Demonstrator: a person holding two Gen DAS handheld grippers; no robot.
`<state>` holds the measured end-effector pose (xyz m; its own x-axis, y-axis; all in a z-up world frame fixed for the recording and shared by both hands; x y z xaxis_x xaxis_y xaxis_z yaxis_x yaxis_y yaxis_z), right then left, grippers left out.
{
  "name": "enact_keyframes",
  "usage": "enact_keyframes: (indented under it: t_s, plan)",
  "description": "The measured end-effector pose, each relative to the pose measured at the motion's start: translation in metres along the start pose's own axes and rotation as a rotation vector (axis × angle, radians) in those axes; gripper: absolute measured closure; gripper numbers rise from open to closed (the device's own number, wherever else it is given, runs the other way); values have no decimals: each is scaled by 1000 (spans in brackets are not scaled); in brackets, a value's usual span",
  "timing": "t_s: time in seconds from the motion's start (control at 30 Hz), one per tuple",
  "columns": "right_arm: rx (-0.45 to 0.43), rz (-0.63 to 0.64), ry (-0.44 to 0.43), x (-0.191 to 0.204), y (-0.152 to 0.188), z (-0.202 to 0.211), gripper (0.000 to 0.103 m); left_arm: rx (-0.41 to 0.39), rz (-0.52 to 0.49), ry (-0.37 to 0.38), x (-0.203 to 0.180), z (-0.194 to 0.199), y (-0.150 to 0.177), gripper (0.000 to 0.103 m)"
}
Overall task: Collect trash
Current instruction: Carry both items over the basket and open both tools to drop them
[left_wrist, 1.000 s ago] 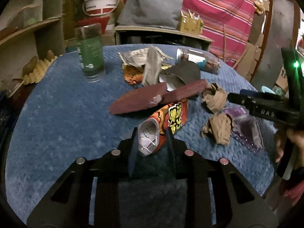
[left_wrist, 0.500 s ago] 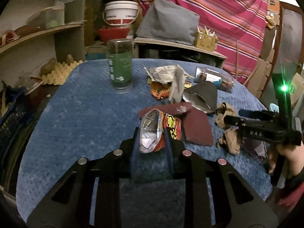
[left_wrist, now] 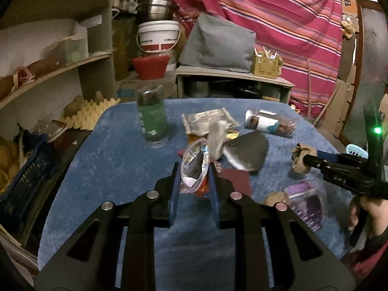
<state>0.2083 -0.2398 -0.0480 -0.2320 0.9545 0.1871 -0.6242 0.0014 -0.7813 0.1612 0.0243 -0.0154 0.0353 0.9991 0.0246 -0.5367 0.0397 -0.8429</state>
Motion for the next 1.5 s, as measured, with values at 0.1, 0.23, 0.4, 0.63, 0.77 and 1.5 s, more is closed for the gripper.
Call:
enact_keyframes:
  t_s: [0.1, 0.23, 0.4, 0.63, 0.77, 1.5]
  plan:
    - [-34, -23, 25, -24, 0, 22, 66, -20, -17, 20, -27, 6, -13, 82]
    - [-65, -65, 65, -66, 3, 51, 66, -44, -49, 49, -73, 9, -27, 82]
    - [-95, -109, 148, -124, 13, 89, 66, -40, -99, 122, -137, 2, -33, 82]
    - [-116, -175, 280, -202, 32, 139, 66, -39, -177, 268, -244, 0, -33, 82]
    - [-119, -229, 349, -246, 46, 162, 66, -43, -217, 358, -303, 3, -32, 82]
    - [-51, -333, 446, -325, 93, 170, 66, 80, -316, 504, -472, -43, 19, 82]
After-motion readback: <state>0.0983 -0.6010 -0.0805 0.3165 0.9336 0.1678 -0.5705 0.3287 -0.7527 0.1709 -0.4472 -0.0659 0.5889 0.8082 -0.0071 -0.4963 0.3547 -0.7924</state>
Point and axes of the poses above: each gripper's, at about its wrist camera, not at the fingertips, and z roughly against the way its jaws point, x to its left, y to its underside, the point moved 3 cm from there along -z, roughly the way its jaws point, and after that the axes turned 6 degrees about -y, right-handed, at the moved point
